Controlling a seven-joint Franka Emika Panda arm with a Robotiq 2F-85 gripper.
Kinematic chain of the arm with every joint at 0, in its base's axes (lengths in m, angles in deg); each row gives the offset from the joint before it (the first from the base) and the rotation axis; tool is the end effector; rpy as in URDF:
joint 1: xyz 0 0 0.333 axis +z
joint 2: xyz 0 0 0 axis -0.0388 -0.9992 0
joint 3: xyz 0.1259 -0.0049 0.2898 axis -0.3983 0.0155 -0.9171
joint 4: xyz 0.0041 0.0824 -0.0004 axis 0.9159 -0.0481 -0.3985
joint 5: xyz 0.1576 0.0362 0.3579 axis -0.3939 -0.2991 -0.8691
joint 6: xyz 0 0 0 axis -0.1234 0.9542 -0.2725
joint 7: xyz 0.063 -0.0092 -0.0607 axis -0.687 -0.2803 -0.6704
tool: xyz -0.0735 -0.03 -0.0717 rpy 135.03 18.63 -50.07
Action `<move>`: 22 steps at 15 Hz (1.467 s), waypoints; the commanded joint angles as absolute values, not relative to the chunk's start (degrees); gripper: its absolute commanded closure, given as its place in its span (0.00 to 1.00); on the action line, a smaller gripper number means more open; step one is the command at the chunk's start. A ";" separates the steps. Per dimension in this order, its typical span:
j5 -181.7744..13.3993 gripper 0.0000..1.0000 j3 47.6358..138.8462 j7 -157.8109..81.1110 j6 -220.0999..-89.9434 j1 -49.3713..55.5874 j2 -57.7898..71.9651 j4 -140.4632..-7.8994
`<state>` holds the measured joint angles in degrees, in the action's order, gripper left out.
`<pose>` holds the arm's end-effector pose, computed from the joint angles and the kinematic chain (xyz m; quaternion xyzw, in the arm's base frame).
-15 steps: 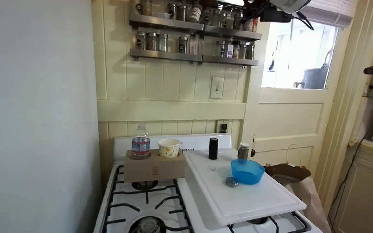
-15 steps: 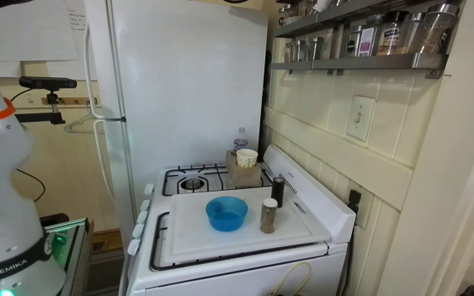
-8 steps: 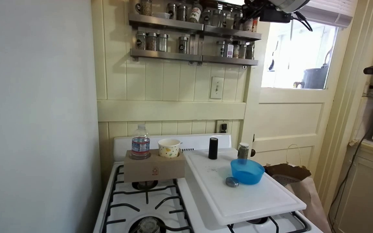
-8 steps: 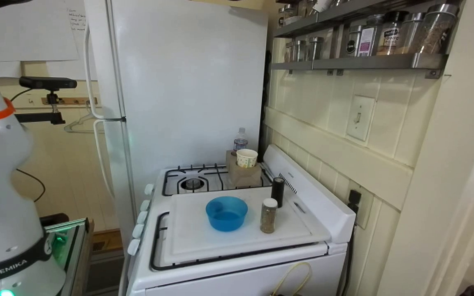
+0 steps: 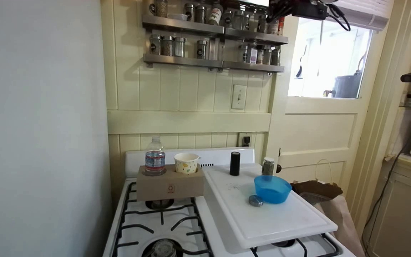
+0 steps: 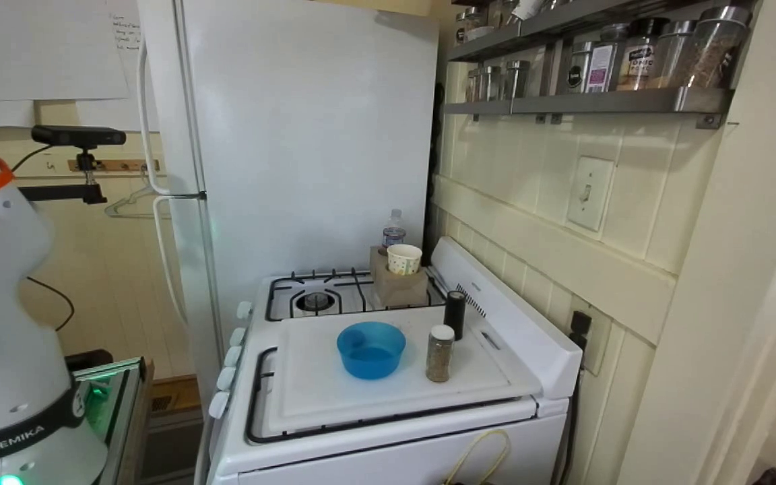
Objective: Pick up a spice bottle and shake it into the blue bowl
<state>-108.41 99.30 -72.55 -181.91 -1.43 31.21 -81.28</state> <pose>0.5353 -0.1582 0.7673 0.8142 -0.0037 0.5775 0.0592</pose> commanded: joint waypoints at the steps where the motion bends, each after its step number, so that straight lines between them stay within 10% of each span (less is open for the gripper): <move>1: -110.67 0.73 99.72 -73.70 -175.13 -0.72 37.56 -86.61; 11: -107.31 0.01 105.95 -72.72 -138.99 0.19 48.37 -89.15; 22: -103.76 0.00 107.13 -74.64 -109.52 -0.89 42.94 -79.41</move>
<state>-103.45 107.70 -74.39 -109.76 -0.01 43.18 -79.67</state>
